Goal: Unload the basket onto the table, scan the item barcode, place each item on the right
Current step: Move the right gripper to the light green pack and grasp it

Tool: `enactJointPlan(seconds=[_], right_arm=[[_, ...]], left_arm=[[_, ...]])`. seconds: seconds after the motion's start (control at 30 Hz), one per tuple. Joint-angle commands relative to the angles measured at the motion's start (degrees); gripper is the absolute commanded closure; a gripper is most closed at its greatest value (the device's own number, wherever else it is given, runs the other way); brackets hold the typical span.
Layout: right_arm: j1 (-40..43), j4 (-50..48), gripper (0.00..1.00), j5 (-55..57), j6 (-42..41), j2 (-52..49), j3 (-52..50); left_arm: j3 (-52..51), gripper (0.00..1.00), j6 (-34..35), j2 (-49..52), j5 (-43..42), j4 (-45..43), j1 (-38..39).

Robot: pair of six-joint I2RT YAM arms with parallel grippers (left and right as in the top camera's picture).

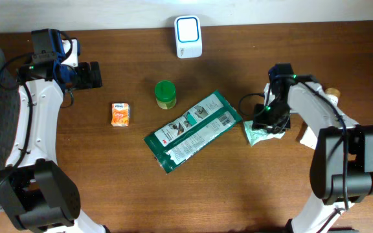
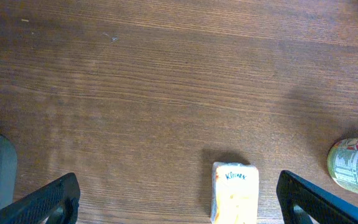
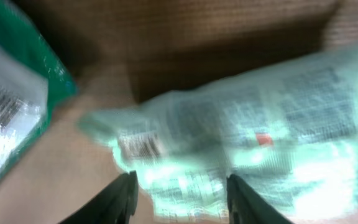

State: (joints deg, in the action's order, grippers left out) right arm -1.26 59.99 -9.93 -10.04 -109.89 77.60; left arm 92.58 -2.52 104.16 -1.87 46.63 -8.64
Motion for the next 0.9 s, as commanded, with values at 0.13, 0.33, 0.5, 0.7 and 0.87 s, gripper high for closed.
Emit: enactJointPlan(seconds=[0.13, 0.33, 0.5, 0.7, 0.87], right_arm=[[9.2, 10.1, 0.50, -2.0, 9.3, 3.1, 11.2], [18.6, 7.6, 0.43, -15.5, 19.1, -0.9, 6.4], [20.1, 5.9, 0.41, -19.6, 22.9, -6.6, 5.9], [20.0, 4.6, 0.41, -25.1, 26.6, -12.1, 5.9], [20.0, 4.4, 0.42, -25.6, 27.3, -13.4, 5.3]], left_arm=[[1.1, 0.01, -0.3, 0.4, 0.2, -0.1, -0.1], [1.1, 0.01, -0.3, 0.4, 0.2, -0.1, 0.0], [1.1, 0.01, -0.3, 0.4, 0.2, -0.1, 0.0], [1.1, 0.01, -0.3, 0.4, 0.2, -0.1, 0.0], [1.1, 0.01, -0.3, 0.4, 0.2, -0.1, 0.0]])
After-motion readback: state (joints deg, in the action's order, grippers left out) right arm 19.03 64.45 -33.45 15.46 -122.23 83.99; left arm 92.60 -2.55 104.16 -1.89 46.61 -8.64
